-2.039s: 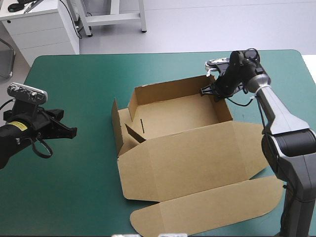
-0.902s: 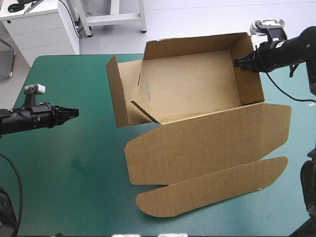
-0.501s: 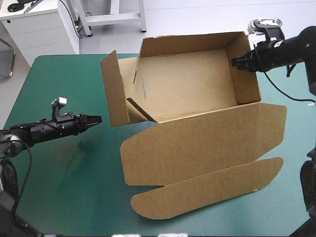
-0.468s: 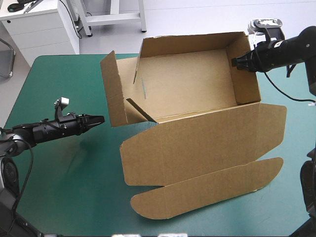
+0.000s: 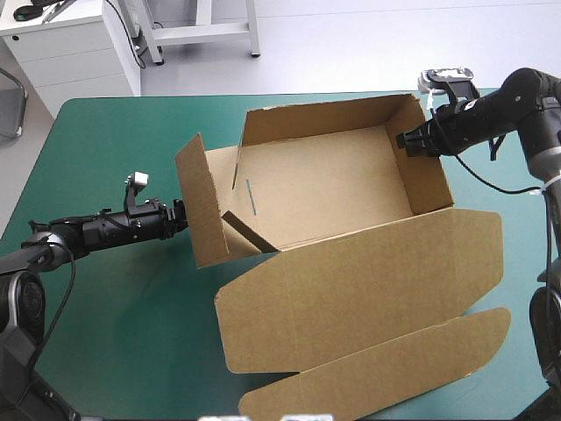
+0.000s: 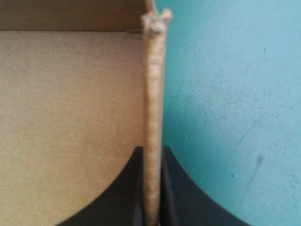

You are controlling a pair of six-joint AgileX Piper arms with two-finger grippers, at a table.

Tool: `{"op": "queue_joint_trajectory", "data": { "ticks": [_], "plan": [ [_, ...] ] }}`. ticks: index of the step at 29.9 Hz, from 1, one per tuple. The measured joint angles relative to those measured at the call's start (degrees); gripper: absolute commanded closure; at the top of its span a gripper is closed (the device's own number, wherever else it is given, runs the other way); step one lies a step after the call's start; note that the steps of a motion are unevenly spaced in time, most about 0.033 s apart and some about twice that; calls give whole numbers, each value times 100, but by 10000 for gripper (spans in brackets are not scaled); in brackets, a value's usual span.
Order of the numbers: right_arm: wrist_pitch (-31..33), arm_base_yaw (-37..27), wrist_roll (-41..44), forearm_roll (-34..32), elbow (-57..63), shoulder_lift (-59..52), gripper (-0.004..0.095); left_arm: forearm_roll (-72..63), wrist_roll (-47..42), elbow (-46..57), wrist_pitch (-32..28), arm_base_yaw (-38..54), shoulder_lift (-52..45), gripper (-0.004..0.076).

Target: Fold the box

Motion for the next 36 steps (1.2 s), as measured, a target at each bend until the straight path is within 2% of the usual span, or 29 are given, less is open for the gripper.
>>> {"op": "queue_joint_trajectory", "data": {
  "ticks": [6, 11, 20, 30, 36],
  "plan": [
    [0, 0, 6, -94, 7, 0, 926, -28, -68, 0, -6, -130, -33, 179],
    [-77, 23, 93, -323, 7, 0, 925, -56, -198, -116, -12, -270, -422, 179],
    [-323, 48, 210, -399, 7, 0, 920, 37, -915, -1000, 57, -791, -1270, 177],
    [-884, 272, 390, -522, 18, -172, 920, 92, -1414, -1797, 192, -1213, -1428, 164],
    [-1244, 651, 952, -1190, 18, -283, 920, -83, -1455, -1845, 210, -1326, -1428, 162]
  ]
}}
